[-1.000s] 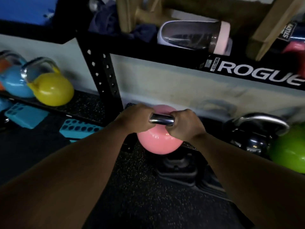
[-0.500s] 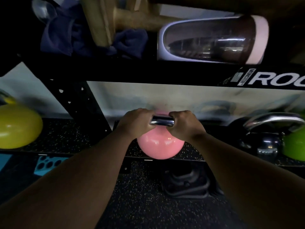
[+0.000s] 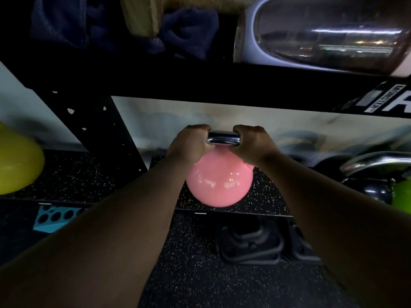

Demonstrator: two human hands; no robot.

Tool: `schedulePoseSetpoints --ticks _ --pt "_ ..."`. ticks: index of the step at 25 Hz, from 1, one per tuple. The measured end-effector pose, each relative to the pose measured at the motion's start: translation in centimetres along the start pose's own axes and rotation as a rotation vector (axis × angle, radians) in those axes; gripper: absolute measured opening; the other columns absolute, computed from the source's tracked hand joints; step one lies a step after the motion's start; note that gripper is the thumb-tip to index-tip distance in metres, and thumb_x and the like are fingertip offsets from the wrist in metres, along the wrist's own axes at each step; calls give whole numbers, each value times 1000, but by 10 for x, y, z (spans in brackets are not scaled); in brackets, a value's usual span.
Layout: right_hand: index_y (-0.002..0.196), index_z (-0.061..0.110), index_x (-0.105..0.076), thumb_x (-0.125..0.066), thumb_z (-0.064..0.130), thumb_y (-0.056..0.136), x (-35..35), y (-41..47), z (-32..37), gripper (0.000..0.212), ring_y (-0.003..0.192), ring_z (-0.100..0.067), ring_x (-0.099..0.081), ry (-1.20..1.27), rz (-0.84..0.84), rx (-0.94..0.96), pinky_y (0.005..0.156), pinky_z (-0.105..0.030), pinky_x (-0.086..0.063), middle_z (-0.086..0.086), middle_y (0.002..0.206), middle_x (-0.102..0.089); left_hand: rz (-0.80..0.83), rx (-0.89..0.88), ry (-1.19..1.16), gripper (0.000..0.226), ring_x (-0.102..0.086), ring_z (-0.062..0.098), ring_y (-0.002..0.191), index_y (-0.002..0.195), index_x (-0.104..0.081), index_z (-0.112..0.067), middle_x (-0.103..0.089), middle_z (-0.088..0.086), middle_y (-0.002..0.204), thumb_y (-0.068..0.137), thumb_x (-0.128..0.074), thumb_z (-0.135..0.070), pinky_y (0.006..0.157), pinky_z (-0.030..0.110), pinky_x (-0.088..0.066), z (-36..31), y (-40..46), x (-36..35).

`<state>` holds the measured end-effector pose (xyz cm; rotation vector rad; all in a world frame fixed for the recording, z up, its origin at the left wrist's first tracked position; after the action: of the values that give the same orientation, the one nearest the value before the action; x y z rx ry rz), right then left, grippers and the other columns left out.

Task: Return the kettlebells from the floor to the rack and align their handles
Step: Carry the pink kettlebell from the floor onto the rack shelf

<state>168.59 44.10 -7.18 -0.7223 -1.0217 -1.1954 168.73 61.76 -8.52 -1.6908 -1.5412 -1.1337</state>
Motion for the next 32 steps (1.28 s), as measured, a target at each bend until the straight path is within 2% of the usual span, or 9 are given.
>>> schedulePoseSetpoints --ticks 6,11,15,18,21,24,28,30,32 --pt "105 15 -61 -65 19 86 0 10 1 20 69 -29 -66 7 20 -31 65 -40 -60 -12 88 -68 1 28 -41 19 -59 22 74 100 -66 -13 -58 2 80 82 -70 -18 64 27 -40 2 9 -2" --pt "108 13 -55 -63 21 86 0 9 1 25 79 -33 -65 -44 44 -22 72 -45 -58 -15 96 -67 50 80 -9 24 -64 28 83 106 -63 -12 -65 10 91 84 -70 -21 68 33 -49 2 7 1" --pt "132 24 -42 -68 28 69 4 -5 13 69 113 -31 -46 -206 56 97 90 -40 -39 -10 121 -51 67 110 -103 54 -63 25 97 129 -42 -14 -60 11 116 85 -72 -21 77 34 -53 -2 -10 8" --pt "143 25 -39 -63 38 67 6 -23 50 80 128 -33 -39 -119 -1 266 106 -48 -36 -10 136 -47 18 201 -102 71 -54 31 120 141 -35 -15 -53 17 134 81 -73 -15 97 47 -50 13 -45 24" --pt "142 23 -43 -61 35 71 -4 -33 89 74 128 -32 -39 -58 22 394 111 -48 -31 -11 133 -52 28 281 78 59 -46 29 123 133 -45 -20 -51 8 132 80 -72 -23 99 46 -43 44 -99 45" --pt "137 25 -47 -59 35 74 -29 -49 136 65 120 -31 -46 -82 121 494 103 -43 -35 -8 123 -56 28 403 191 54 -45 31 120 128 -50 -23 -51 7 128 78 -70 -28 96 43 -37 88 -181 71" --pt "132 28 -49 -56 37 76 -72 -90 211 58 113 -31 -53 -60 271 629 93 -43 -44 -6 119 -61 74 666 198 48 -44 29 124 126 -53 -30 -50 4 133 80 -65 -28 99 44 -40 142 -323 103" --pt "132 27 -50 -57 36 79 -103 -124 256 54 109 -29 -56 -27 359 733 89 -43 -49 -4 116 -62 34 791 187 44 -43 25 126 123 -55 -31 -51 1 135 80 -62 -27 100 44 -38 158 -406 111" --pt "134 27 -47 -58 36 84 -139 -172 307 52 112 -26 -55 5 467 836 92 -44 -48 -3 119 -60 -21 909 163 42 -43 24 126 123 -57 -32 -51 -1 136 82 -61 -26 101 43 -37 166 -494 110"
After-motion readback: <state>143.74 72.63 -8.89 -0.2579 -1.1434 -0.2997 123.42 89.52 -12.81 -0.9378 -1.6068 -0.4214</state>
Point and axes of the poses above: each hand's wrist, its own y-axis towards the middle knuckle, its own x-axis out of the back of the hand, z = x × y, the point moved 1 cm from there along y, towards the middle knuckle
